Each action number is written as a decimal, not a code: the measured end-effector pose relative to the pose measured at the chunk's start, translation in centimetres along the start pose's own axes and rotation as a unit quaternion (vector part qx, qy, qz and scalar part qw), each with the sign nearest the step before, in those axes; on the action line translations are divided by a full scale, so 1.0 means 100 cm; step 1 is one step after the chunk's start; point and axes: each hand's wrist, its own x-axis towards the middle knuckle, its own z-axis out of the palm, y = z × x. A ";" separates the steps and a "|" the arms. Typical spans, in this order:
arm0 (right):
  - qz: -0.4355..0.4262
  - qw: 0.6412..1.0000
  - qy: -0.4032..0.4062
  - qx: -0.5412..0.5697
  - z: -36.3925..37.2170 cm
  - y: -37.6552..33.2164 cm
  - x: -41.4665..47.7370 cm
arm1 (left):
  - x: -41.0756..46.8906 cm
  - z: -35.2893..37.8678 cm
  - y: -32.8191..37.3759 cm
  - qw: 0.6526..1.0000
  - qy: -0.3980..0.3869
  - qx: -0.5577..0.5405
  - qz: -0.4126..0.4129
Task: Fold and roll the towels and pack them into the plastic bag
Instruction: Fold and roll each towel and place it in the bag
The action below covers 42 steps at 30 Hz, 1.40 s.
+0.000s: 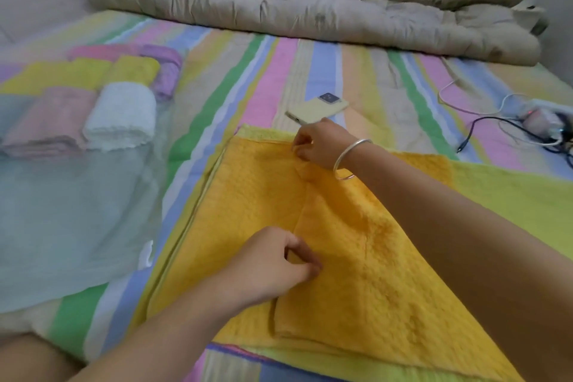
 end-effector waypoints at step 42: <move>0.189 0.978 -0.048 -0.070 0.052 -0.010 -0.133 | -0.041 -0.007 -0.036 0.890 0.145 0.413 0.132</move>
